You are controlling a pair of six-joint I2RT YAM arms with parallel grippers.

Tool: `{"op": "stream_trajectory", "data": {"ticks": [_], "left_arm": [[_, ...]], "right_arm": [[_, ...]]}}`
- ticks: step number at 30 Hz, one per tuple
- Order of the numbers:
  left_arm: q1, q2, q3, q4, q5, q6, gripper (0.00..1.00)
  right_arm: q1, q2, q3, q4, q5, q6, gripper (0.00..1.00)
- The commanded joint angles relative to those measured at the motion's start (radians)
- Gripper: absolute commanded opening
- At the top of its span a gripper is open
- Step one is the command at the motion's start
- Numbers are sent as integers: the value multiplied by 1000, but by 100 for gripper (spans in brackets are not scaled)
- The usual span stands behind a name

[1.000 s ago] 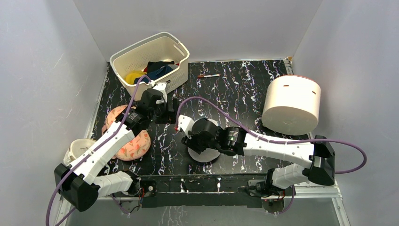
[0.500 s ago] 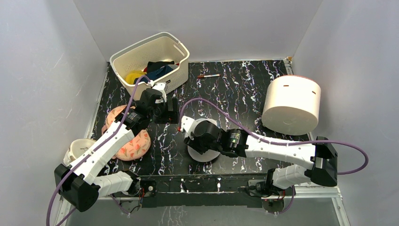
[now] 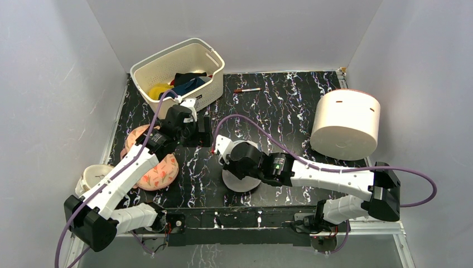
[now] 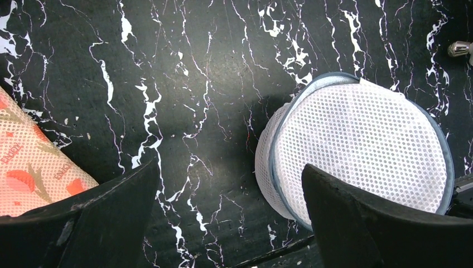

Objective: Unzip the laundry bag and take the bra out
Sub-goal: Open the laundry bag at the center of the board.

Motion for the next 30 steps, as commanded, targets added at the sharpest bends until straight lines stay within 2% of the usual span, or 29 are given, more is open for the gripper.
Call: {"op": "stream_trajectory", "data": {"ticks": [1, 4, 8, 11, 15, 17, 21, 26, 30], "left_arm": [[5, -47, -14, -16, 7, -7, 98], [6, -38, -16, 0, 35, -12, 98], [5, -29, -58, 56, 142, -62, 98], [5, -35, -108, 138, 258, -128, 98], [5, 2, -157, 277, 458, -222, 98], [4, 22, -172, 311, 500, -240, 98], [2, 41, -193, 316, 487, -234, 97], [-20, 133, -154, 250, 434, -178, 86], [-62, 202, -137, 210, 383, -139, 68]], "right_arm": [[-42, -62, 1, 96, 42, 34, 0], [-109, -106, 5, 133, 20, 69, 0], [-224, -171, -1, 175, -69, 139, 0], [-293, -203, -1, 198, -138, 174, 0], [-362, -202, 25, 187, -143, 218, 0], [-394, -205, 37, 170, -152, 247, 0], [-416, -243, -11, 216, -192, 267, 0], [-456, -242, 0, 195, -224, 258, 0], [-464, -263, -11, 189, -225, 267, 0]]}}
